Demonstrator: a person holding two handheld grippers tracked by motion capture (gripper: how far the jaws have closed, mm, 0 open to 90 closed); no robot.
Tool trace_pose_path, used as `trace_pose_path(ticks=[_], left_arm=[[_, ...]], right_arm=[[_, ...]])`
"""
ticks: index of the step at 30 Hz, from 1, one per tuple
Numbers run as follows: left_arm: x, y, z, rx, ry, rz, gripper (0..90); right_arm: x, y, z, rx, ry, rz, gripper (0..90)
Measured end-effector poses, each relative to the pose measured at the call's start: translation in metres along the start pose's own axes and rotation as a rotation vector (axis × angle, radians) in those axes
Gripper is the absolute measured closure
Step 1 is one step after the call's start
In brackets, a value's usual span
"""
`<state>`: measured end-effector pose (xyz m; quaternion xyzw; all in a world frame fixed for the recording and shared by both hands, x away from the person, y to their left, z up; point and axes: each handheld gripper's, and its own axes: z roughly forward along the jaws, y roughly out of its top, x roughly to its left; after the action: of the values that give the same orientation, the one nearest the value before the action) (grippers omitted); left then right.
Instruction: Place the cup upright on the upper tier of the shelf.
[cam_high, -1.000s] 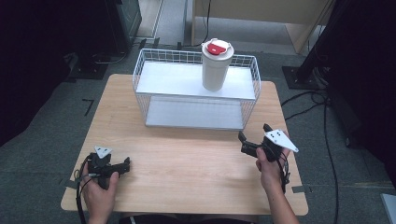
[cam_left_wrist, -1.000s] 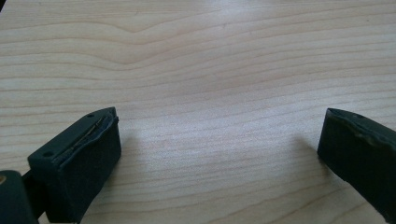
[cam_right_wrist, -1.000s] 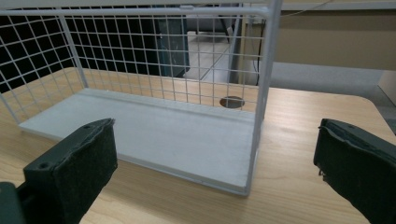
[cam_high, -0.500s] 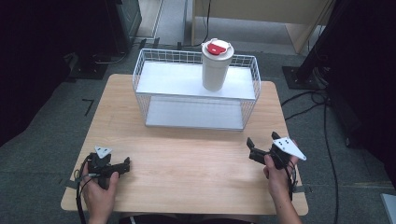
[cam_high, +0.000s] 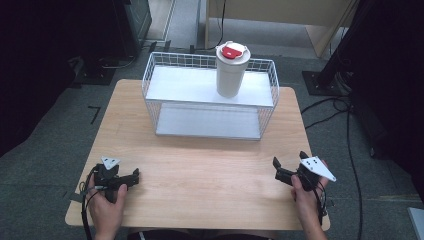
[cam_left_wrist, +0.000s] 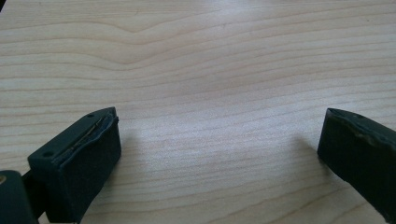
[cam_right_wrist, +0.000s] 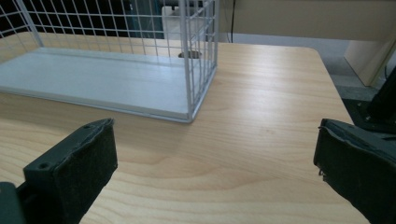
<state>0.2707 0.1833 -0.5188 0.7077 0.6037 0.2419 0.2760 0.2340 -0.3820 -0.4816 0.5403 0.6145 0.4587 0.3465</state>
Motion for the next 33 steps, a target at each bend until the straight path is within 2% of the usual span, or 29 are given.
trace_pose_path(ticks=[13, 33], left_arm=[[0.0, 0.0, 0.0, 0.0, 0.0, 0.0, 0.0], [0.0, 0.0, 0.0, 0.0, 0.0, 0.0, 0.0]], right_arm=[[-0.02, -0.021, -0.015, 0.039, -0.044, 0.021, 0.0], [-0.049, -0.043, -0.037, 0.087, -0.121, 0.019, 0.0]])
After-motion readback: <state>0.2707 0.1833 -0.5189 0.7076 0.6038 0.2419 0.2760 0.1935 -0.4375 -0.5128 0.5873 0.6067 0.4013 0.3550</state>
